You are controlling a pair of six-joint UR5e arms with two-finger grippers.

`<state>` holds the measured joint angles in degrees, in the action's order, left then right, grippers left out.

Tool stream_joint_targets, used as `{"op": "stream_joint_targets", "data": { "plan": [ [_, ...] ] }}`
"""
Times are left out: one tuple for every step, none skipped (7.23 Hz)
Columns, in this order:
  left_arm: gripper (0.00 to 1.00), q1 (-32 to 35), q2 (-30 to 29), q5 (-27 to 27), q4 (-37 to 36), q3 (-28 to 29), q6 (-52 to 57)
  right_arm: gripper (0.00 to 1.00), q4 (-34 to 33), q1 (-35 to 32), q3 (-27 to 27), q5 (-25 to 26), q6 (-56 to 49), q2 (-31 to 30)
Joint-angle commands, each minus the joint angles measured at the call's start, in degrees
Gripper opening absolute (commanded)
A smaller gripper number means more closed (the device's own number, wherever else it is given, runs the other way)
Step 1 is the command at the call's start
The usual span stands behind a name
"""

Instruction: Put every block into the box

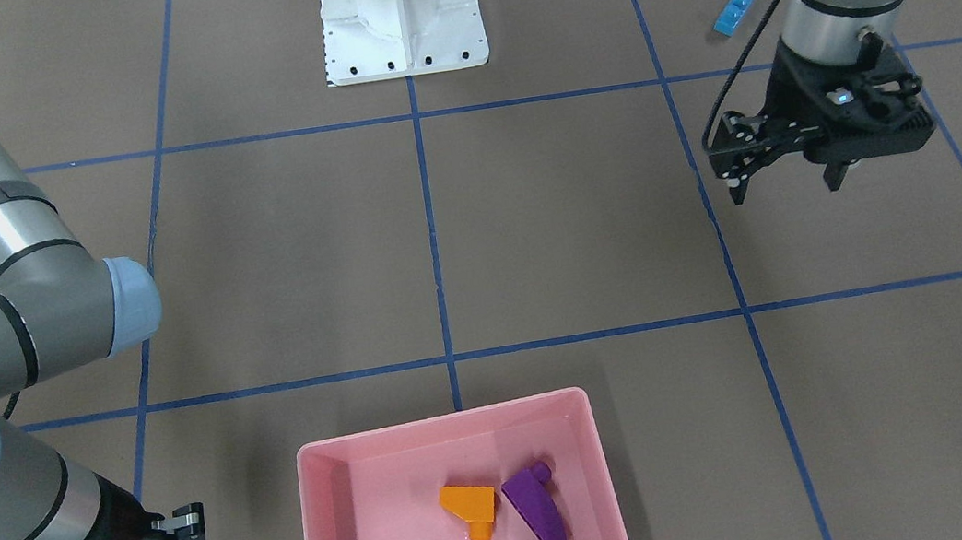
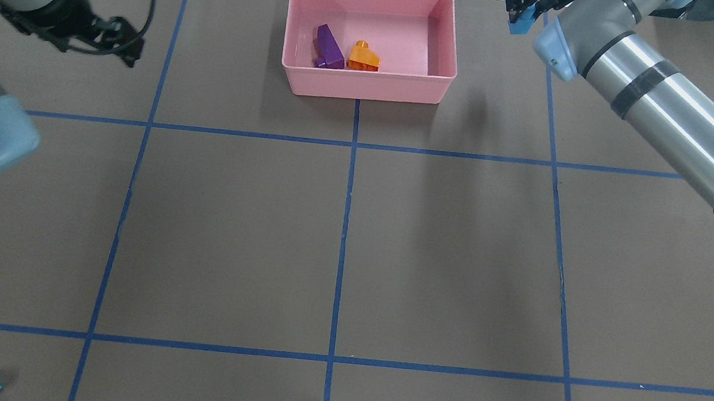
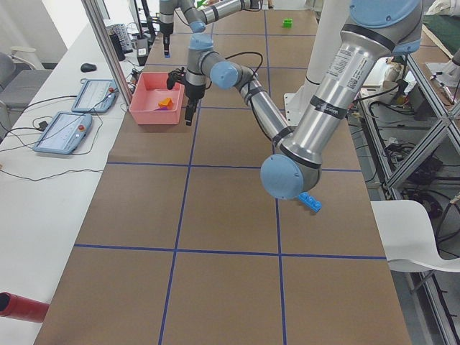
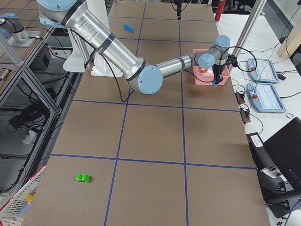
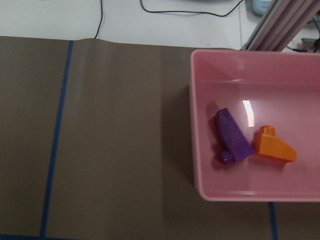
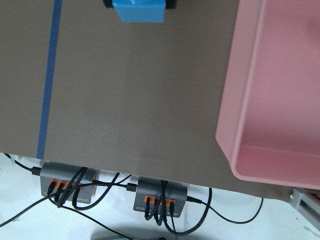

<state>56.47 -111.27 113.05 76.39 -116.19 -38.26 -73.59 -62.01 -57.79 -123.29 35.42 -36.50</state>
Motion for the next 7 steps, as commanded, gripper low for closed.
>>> {"op": "stream_joint_targets", "data": {
  "plan": [
    [1.0, 0.9, 20.6, 0.3, 0.2, -11.7, 9.1, 0.0, -9.2, -1.5, -1.4, -3.5, 0.6, 6.3],
    [1.0, 0.9, 27.4, 0.4, 2.8, -15.5, 8.4, 0.0, -8.7, -0.6, 0.6, -3.3, 2.8, 8.5],
    [1.0, 0.9, 33.3, 0.4, 7.7, -16.1, 8.0, 0.0, -6.9, 0.9, 6.2, -1.9, 4.1, 13.8],
    [1.0, 0.7, 40.2, 0.5, 17.3, -15.6, 7.0, 0.0, -0.8, 4.1, 9.4, 2.9, 7.9, 15.0],
    [1.0, 0.2, 48.4, 2.2, 27.5, -15.5, 5.0, 0.0, 5.2, 7.4, 11.3, 8.7, 12.7, 15.1],
    [1.0, 0.0, 56.6, 3.3, 36.5, -15.2, 4.6, 0.0, 7.0, 9.9, 11.7, 12.7, 13.5, 15.1],
    [1.0, -0.2, 62.5, 5.1, 42.9, -15.2, 4.9, 0.0, 8.2, 10.8, 11.8, 14.5, 13.9, 15.1]
  ]
}}
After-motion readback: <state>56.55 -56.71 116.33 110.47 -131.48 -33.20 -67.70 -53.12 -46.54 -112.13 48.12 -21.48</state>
